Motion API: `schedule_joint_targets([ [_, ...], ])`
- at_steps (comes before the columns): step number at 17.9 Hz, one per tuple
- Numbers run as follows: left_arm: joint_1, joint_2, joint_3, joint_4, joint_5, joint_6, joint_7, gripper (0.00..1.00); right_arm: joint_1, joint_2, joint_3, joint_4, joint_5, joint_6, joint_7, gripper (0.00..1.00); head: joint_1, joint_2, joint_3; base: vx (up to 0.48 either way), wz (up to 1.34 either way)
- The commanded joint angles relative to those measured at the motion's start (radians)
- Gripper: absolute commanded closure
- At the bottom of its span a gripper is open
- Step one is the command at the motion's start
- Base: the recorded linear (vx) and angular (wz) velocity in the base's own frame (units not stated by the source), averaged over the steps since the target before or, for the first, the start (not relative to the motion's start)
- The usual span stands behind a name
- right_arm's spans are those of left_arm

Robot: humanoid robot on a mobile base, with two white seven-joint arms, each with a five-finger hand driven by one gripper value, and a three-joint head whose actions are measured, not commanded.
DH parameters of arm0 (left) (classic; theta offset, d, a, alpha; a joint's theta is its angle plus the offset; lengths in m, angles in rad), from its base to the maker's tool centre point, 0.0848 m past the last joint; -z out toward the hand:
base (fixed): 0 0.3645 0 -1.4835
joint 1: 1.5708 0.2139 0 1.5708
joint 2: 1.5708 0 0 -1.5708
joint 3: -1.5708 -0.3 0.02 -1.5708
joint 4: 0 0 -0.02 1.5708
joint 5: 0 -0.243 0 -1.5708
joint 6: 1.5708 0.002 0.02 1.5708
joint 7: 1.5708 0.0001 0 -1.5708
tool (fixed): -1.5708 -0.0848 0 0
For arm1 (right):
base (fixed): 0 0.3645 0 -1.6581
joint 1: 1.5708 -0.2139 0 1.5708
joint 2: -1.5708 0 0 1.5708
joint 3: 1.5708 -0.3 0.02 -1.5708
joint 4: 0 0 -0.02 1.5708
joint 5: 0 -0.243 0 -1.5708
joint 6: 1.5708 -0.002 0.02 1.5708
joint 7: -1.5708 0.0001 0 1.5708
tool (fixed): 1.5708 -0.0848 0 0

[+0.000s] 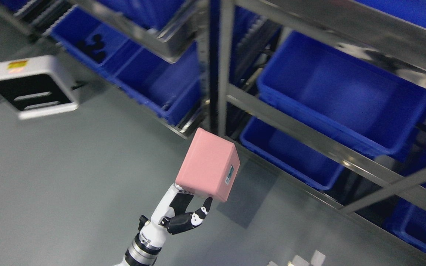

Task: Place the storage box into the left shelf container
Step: 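Hold the pink box in the left hand while turning toward the shelving rack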

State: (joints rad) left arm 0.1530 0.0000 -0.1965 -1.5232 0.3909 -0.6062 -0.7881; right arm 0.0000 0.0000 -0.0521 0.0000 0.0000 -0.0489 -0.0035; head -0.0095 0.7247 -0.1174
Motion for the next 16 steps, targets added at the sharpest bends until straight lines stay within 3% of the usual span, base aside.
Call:
schedule_joint_targets([
  [1,0.026,0.026,-0.051,0.092,-0.047,-0.014,-0.016,0.97,-0.005,-0.017,0.0,-0.017,-0.021,0.0,0.0,0.0,0.0,0.0,0.0,0.242,-1.49],
  [6,0.008,0.026,0.07,0.086,-0.047,-0.096,-0.022,0.97,-0.003,-0.017,0.0,-0.017,-0.021,0.0,0.0,0.0,0.0,0.0,0.0,0.237,-1.34],
  [10,-0.01,0.025,0.187,0.084,-0.047,-0.135,-0.022,0.97,-0.005,-0.017,0.0,-0.017,-0.021,0.0,0.002,0.0,0.0,0.0,0.0,0.21,-0.7],
  [13,-0.088,0.028,0.264,0.101,-0.052,-0.112,-0.02,0.97,-0.003,-0.017,0.0,-0.017,-0.021,0.0,0.0,0.0,0.0,0.0,0.0,0.162,-0.38],
  [16,-0.157,0.032,0.314,0.173,-0.098,-0.018,-0.019,0.97,-0.003,-0.017,0.0,-0.017,-0.021,0.0,0.002,0.0,0.0,0.0,0.0,0.123,-0.3],
])
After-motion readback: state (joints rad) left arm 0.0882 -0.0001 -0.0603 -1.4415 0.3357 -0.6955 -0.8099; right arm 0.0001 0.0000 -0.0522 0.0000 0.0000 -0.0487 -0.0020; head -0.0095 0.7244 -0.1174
